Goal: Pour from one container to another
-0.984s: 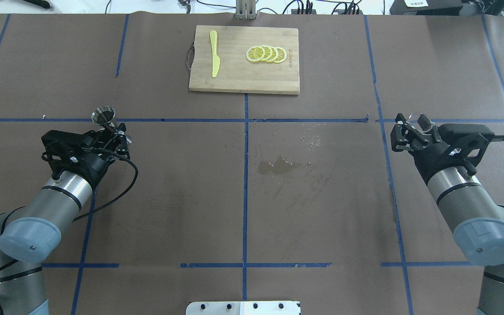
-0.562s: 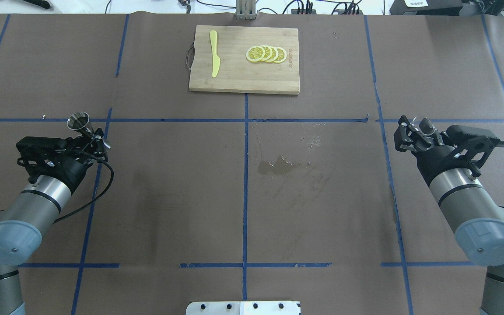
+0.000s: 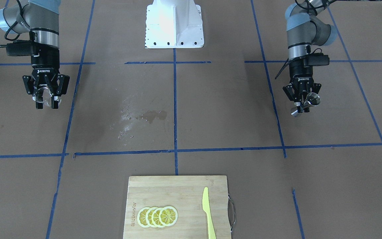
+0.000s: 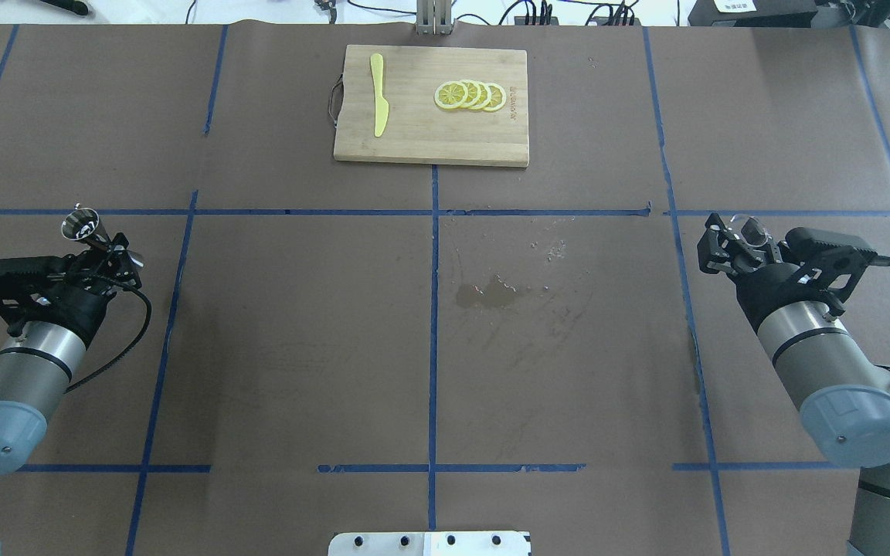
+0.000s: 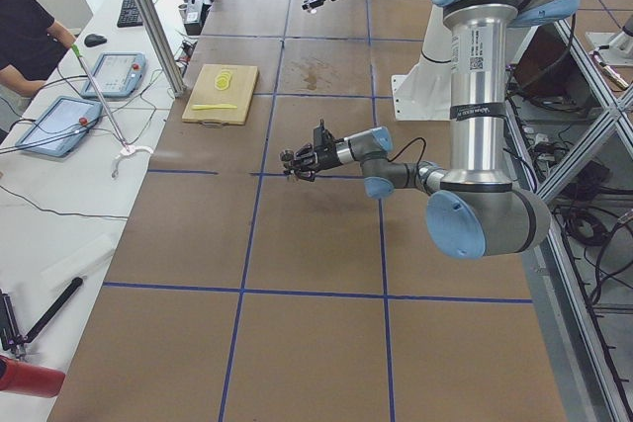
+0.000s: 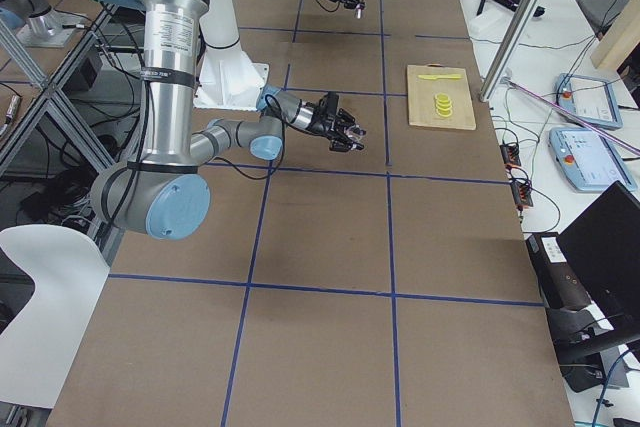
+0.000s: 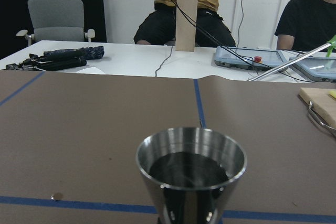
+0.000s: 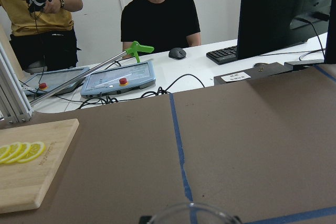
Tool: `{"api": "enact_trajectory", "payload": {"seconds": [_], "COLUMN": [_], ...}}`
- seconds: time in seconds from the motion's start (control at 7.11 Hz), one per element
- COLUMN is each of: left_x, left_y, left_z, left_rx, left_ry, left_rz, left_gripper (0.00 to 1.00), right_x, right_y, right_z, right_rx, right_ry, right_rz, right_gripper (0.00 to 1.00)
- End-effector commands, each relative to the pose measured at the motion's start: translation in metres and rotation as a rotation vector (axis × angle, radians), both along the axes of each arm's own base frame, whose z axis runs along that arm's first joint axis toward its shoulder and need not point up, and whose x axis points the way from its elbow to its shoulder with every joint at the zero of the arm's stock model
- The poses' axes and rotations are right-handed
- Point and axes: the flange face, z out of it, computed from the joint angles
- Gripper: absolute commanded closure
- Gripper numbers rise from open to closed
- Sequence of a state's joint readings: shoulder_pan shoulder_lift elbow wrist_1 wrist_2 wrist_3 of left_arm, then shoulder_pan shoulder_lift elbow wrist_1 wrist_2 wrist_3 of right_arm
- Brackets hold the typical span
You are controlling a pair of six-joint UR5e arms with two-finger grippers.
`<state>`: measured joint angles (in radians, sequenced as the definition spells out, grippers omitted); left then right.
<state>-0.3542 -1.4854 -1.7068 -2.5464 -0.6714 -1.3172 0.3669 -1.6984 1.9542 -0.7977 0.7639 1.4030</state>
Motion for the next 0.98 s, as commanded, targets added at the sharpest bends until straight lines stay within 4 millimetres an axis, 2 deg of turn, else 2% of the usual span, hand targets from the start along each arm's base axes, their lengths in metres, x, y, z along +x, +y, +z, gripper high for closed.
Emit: {"api": "enact_trajectory", "payload": {"seconds": [0.0, 0.14, 0.42, 0.56, 0.84], "left_x": [0.000, 0.002, 0.008, 0.015, 0.039], "left_y": [-0.001, -0.001, 0.001, 0.006, 0.008], "left_z": [0.020, 0.029, 0.030, 0.031, 0.020], "left_rx": [0.003, 0.008, 0.006, 0.005, 0.014], "left_ry": [-0.001, -0.014, -0.008, -0.014, -0.031], "left_rz": [-0.068, -0.087, -0.086, -0.072, -0.070], "left_gripper": [1.00, 1.00, 1.00, 1.00, 1.00], "right_x": [0.000, -0.001, -0.001, -0.001, -0.001], "right_y": [0.000, 0.000, 0.000, 0.000, 0.001], "right_z": [0.002, 0.002, 0.002, 0.002, 0.012], "right_rx": [-0.004, -0.005, -0.005, -0.005, -0.013], "right_ry": [0.001, 0.002, 0.002, 0.002, 0.022], "right_rz": [-0.005, -0.005, -0.005, -0.005, -0.007], "right_gripper": [1.00, 1.00, 1.00, 1.00, 1.00]}}
